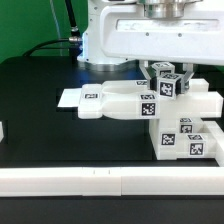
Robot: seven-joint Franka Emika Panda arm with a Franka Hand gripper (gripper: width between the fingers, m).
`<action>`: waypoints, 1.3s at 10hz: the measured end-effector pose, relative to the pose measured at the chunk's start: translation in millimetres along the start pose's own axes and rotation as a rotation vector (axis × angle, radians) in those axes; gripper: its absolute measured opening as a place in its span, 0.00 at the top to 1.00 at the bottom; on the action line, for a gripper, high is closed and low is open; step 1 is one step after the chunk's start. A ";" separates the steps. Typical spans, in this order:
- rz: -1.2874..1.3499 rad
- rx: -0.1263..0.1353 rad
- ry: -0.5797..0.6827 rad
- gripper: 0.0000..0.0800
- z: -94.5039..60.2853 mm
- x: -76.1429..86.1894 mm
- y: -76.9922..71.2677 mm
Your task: Assemble chair
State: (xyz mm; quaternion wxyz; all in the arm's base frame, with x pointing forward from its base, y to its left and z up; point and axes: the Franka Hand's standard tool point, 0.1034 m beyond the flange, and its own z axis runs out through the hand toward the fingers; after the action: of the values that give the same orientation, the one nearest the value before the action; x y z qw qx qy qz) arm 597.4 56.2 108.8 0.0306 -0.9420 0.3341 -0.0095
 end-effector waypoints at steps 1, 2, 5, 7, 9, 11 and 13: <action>0.130 0.002 0.006 0.64 0.1 0.3 0.1; 0.235 0.004 0.014 0.64 0.1 0.6 0.2; 0.525 0.007 0.020 0.64 0.3 0.9 1.9; 0.727 0.026 0.029 0.64 0.4 2.2 1.7; 0.923 0.035 0.030 0.64 0.5 2.4 1.5; 1.082 0.040 0.023 0.64 0.4 2.2 1.1; 1.244 0.048 0.018 0.64 0.3 3.1 0.8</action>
Offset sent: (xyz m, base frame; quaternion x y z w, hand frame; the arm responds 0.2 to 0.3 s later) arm -0.0085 0.0068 -0.0017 -0.0114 0.0034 0.2663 0.9638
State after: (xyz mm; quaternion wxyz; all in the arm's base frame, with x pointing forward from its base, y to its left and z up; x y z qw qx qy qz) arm 599.4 53.6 108.4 0.0486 -0.5699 0.8203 -0.0054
